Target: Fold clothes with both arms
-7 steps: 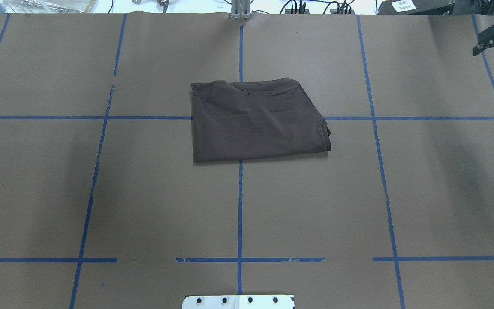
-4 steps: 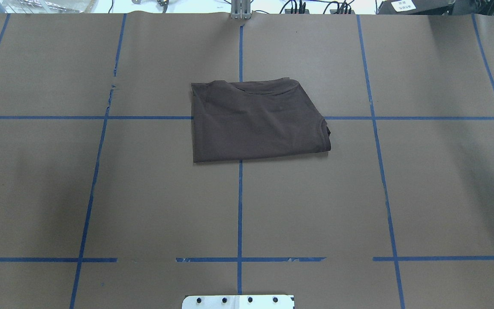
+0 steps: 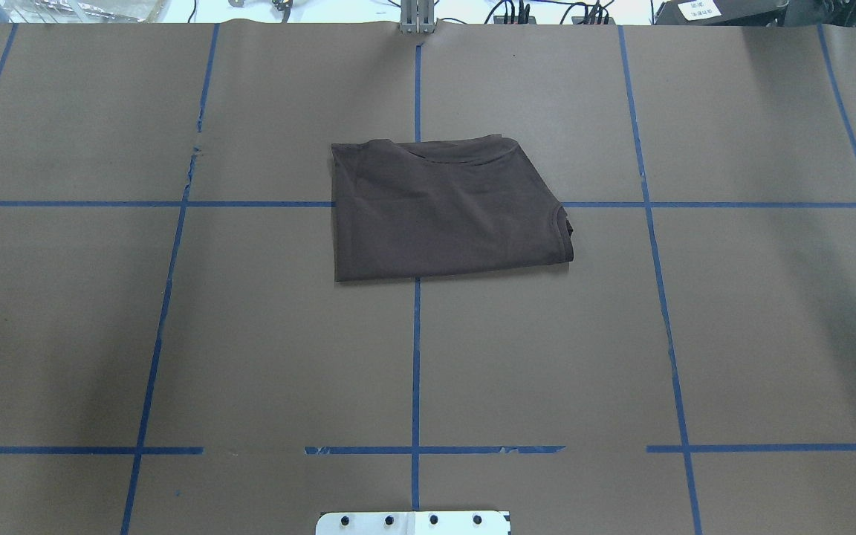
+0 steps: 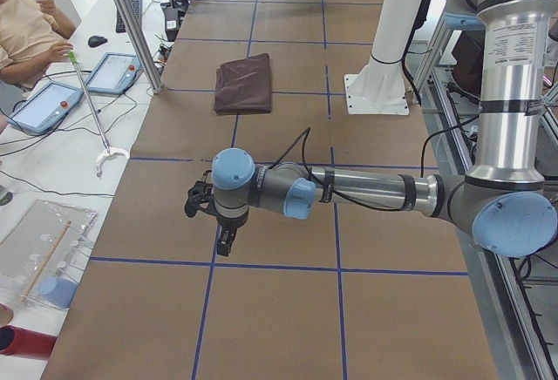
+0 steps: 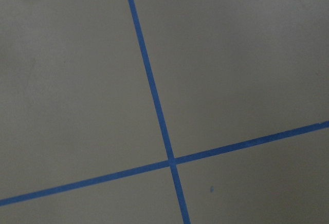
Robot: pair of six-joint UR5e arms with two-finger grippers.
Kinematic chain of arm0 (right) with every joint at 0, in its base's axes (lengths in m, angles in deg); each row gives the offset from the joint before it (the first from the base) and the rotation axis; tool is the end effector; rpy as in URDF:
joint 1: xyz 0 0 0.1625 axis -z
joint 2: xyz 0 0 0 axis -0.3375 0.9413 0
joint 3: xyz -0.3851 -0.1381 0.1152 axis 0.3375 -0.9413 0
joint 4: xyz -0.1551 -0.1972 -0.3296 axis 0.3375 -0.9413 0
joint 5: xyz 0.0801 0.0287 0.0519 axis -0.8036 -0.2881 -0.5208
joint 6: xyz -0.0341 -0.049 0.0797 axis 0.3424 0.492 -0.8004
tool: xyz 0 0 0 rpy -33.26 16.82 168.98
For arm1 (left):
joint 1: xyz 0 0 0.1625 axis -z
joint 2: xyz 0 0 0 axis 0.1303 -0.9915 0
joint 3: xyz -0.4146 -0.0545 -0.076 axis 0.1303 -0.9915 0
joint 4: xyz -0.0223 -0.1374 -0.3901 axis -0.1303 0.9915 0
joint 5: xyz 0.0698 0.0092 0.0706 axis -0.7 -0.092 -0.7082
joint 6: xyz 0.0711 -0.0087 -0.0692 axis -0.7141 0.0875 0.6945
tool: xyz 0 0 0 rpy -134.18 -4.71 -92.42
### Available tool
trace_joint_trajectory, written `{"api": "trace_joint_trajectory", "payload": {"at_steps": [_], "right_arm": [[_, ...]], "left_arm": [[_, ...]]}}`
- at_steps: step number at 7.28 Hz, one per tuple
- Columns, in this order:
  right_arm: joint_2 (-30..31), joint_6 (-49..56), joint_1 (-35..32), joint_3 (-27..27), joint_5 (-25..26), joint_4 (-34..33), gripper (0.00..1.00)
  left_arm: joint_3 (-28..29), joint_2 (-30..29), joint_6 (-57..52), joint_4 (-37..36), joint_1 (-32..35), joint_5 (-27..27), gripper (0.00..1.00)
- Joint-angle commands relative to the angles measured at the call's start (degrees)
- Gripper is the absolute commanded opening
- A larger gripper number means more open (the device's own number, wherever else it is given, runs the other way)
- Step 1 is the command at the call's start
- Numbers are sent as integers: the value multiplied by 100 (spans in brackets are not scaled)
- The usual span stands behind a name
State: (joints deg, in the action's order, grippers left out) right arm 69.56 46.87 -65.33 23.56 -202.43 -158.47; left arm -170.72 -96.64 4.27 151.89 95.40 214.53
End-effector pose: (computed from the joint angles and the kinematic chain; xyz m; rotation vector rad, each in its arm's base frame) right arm 0.0200 -0.5311 0.5706 0.0060 -0.7545 0.0667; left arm -0.0456 -0.4803 0.6087 0.2156 0.7849 0.1203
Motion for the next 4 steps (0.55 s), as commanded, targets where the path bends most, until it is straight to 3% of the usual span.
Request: {"api": "trace_joint_trajectory", "payload": {"at_steps": [1,3,4], "right_arm": [[-4,-54,112,-13,-3,12,100],[4,-72,112,13,-21,-5,100],[13,-115,129,-13,-21,4,100]], "left_arm": [[-217,310,-22,163,24,-14,100],[-374,171,5,94,33,20,100],[-923,344,13,-3,94,-6,100]]}}
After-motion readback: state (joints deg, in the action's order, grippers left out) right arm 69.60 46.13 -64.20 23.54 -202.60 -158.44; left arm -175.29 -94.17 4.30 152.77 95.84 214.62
